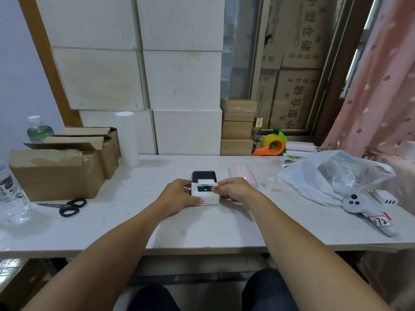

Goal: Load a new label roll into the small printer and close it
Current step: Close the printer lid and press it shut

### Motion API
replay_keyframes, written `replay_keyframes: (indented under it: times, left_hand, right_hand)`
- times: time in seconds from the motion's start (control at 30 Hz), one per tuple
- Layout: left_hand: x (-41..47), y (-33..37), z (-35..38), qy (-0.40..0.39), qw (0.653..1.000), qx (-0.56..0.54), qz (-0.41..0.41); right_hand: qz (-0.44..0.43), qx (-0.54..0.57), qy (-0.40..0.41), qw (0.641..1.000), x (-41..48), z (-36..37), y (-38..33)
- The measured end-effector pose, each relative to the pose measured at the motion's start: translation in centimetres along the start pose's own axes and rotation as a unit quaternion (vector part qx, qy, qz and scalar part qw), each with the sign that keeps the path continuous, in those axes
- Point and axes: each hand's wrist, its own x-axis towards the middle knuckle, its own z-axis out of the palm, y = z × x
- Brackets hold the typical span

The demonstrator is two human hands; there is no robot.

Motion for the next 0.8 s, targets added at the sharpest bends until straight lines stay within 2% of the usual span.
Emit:
replay_keyframes:
  times: [0.53, 0.8]
  left_hand:
    - [0.4, -0.4, 0.1, 0.005, 1.0, 0.0, -0.016]
    - [0.8, 0.0, -0.4, -0.017, 1.0, 0.01, -0.02]
  right_hand:
    - [0.005, 0.004, 0.003, 1.0, 0.1, 0.2, 0.2]
    - [0.021, -0.035, -0.009, 0.999, 0.0, 0.0, -0.7]
